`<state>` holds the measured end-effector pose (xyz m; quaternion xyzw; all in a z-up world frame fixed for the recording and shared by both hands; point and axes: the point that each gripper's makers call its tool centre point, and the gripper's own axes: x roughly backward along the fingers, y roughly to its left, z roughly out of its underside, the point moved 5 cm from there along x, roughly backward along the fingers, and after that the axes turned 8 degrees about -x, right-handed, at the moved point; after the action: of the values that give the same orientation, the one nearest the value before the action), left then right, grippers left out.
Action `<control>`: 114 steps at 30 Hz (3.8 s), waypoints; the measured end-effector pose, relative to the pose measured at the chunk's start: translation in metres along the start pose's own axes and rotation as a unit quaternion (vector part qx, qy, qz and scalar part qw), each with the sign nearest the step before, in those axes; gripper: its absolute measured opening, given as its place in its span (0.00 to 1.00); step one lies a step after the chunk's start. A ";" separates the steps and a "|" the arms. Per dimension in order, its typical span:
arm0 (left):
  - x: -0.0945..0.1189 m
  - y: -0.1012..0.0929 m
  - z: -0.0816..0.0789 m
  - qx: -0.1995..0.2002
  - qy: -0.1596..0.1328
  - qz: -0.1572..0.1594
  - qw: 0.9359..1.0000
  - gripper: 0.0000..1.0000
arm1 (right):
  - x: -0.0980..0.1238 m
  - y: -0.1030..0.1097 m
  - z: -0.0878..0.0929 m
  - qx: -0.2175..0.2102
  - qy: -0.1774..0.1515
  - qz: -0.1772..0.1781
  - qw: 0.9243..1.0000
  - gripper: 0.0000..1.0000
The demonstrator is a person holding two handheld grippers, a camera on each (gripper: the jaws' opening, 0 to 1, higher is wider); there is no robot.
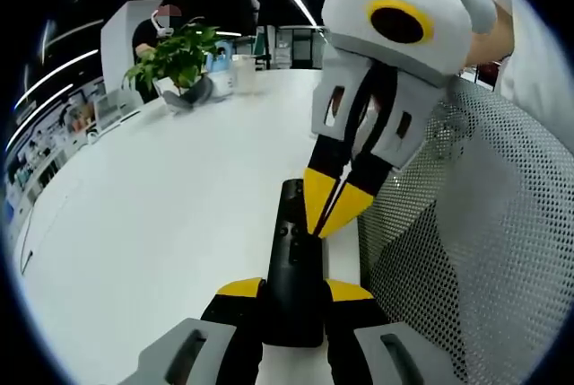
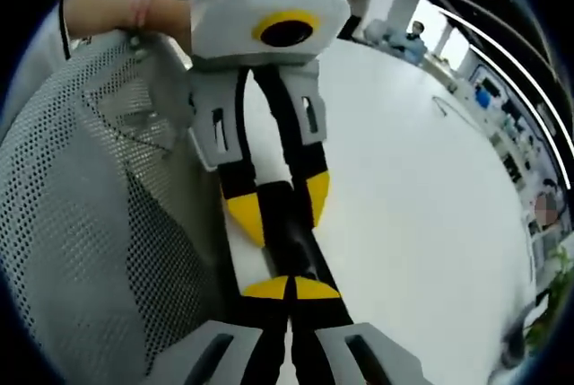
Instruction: Press the specified remote control buttons in sequence, fully releasing each button before pressing the next.
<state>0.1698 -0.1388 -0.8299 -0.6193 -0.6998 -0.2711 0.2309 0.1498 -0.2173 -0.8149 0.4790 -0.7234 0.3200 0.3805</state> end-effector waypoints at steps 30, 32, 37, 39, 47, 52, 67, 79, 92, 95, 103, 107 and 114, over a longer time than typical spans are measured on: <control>-0.001 0.000 0.000 -0.001 -0.001 0.001 1.000 0.25 | 0.006 -0.018 0.001 -0.088 -0.018 -0.008 0.996 0.00; -0.001 0.001 0.000 0.000 -0.001 0.001 1.000 0.25 | 0.005 -0.020 0.001 -0.078 -0.015 -0.008 0.997 0.00; -0.001 0.001 0.000 0.000 -0.002 0.001 1.000 0.25 | 0.002 -0.020 -0.003 -0.069 -0.014 -0.017 0.997 0.00; -0.001 0.000 0.000 0.000 -0.002 0.001 1.000 0.25 | 0.002 -0.020 -0.004 -0.064 -0.014 -0.017 0.998 0.00; -0.001 0.000 0.000 0.000 -0.002 0.002 1.000 0.25 | 0.000 -0.019 -0.003 -0.036 0.002 -0.018 0.999 0.00; -0.001 0.000 0.000 -0.001 -0.002 0.002 1.000 0.25 | -0.001 -0.017 -0.003 -0.032 0.003 -0.020 0.999 0.00; 0.000 0.002 0.000 -0.001 -0.001 0.003 1.000 0.25 | -0.005 -0.022 -0.009 -0.001 0.041 -0.026 0.999 0.00; -0.001 0.001 0.000 0.000 -0.001 0.001 1.000 0.25 | -0.002 -0.031 -0.009 -0.058 0.031 -0.029 0.997 0.00; -0.001 0.001 0.000 -0.001 0.000 0.001 1.000 0.25 | -0.010 -0.035 -0.012 -0.087 0.052 -0.054 0.993 0.00; -0.002 0.001 0.000 -0.001 0.001 0.001 1.000 0.25 | -0.011 -0.037 -0.013 -0.088 0.063 -0.061 0.992 0.00; -0.002 0.001 0.000 -0.002 0.001 0.002 1.000 0.25 | -0.015 -0.042 -0.017 -0.104 0.115 -0.101 0.983 0.00; -0.002 0.001 -0.001 -0.002 0.001 0.002 1.000 0.25 | -0.017 -0.042 -0.019 -0.088 0.142 -0.109 0.980 0.00; -0.001 0.001 0.000 -0.002 0.001 0.002 1.000 0.25 | -0.018 -0.042 -0.020 -0.088 0.161 -0.102 0.978 0.00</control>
<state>0.1710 -0.1399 -0.8305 -0.6206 -0.6980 -0.2726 0.2308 0.1983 -0.2066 -0.8156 0.4575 -0.6253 0.2872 0.5632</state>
